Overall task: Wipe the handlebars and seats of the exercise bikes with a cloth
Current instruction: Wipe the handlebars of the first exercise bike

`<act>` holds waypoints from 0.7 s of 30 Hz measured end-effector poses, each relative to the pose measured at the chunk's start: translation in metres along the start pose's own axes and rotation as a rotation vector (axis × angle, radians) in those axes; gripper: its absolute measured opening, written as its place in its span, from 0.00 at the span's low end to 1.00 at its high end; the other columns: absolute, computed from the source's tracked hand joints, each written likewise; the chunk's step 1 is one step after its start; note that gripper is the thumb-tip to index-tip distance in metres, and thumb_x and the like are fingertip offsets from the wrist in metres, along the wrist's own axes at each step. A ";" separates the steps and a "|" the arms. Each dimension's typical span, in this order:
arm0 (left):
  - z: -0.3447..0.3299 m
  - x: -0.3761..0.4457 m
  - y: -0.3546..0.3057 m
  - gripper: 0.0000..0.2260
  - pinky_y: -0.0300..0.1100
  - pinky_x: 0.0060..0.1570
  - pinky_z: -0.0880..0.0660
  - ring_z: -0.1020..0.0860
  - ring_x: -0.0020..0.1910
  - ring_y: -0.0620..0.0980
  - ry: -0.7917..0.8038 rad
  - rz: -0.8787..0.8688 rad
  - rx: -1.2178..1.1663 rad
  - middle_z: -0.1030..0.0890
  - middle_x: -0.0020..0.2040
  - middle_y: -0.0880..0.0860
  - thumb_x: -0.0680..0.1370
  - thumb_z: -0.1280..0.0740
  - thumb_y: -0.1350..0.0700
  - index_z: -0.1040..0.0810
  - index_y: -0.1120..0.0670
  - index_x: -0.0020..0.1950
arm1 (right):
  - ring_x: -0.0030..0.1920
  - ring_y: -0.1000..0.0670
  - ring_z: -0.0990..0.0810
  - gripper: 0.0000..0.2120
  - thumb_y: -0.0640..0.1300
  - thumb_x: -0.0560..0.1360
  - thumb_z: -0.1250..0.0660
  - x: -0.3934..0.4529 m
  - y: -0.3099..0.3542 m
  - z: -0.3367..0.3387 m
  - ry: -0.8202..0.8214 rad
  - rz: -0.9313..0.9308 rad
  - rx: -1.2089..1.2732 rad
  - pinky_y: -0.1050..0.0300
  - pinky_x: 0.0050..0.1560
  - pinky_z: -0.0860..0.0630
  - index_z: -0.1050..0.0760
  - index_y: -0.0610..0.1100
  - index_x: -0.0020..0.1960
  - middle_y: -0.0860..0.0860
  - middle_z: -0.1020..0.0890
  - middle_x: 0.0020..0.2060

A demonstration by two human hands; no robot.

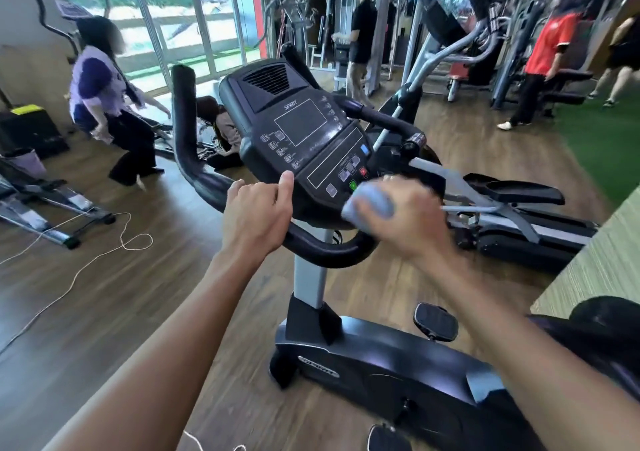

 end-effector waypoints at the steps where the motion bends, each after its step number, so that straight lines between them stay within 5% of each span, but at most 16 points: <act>1: -0.001 0.001 0.000 0.33 0.44 0.74 0.43 0.22 0.48 0.57 -0.015 -0.002 0.006 0.17 0.34 0.56 0.87 0.50 0.45 0.16 0.64 0.39 | 0.55 0.46 0.20 0.22 0.61 0.75 0.36 -0.014 0.003 -0.017 0.066 0.064 -0.052 0.52 0.55 0.23 0.17 0.46 0.57 0.50 0.16 0.52; 6: -0.003 0.005 0.005 0.32 0.41 0.73 0.46 0.22 0.45 0.54 -0.078 0.007 0.041 0.17 0.34 0.54 0.87 0.50 0.46 0.16 0.61 0.37 | 0.60 0.46 0.21 0.22 0.60 0.75 0.37 0.029 -0.045 -0.026 0.050 -0.156 -0.056 0.53 0.58 0.26 0.19 0.48 0.61 0.52 0.18 0.59; 12: -0.012 0.013 -0.002 0.33 0.47 0.71 0.43 0.22 0.39 0.53 -0.084 0.066 0.069 0.20 0.30 0.52 0.87 0.52 0.44 0.19 0.58 0.33 | 0.65 0.50 0.21 0.20 0.57 0.77 0.35 -0.022 -0.003 -0.023 0.084 0.094 -0.023 0.54 0.64 0.23 0.16 0.46 0.59 0.53 0.16 0.57; 18: -0.014 0.012 0.000 0.34 0.45 0.70 0.43 0.22 0.37 0.52 -0.114 0.081 0.070 0.19 0.30 0.52 0.87 0.52 0.45 0.18 0.59 0.33 | 0.54 0.45 0.19 0.17 0.59 0.74 0.36 0.040 -0.042 -0.027 0.074 -0.104 -0.075 0.52 0.52 0.23 0.16 0.48 0.53 0.53 0.15 0.51; 21: -0.014 0.009 0.001 0.34 0.44 0.70 0.43 0.23 0.37 0.52 -0.126 0.082 0.080 0.18 0.30 0.52 0.86 0.52 0.45 0.18 0.59 0.33 | 0.56 0.48 0.19 0.17 0.58 0.74 0.35 0.005 -0.012 -0.025 0.098 0.027 -0.057 0.53 0.54 0.22 0.16 0.49 0.53 0.54 0.15 0.51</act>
Point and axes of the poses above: each hand's wrist, its own x-axis towards the middle knuckle, its own z-axis out of the back of the hand, y = z × x, the point moved 10 cm from there along x, towards the middle knuckle
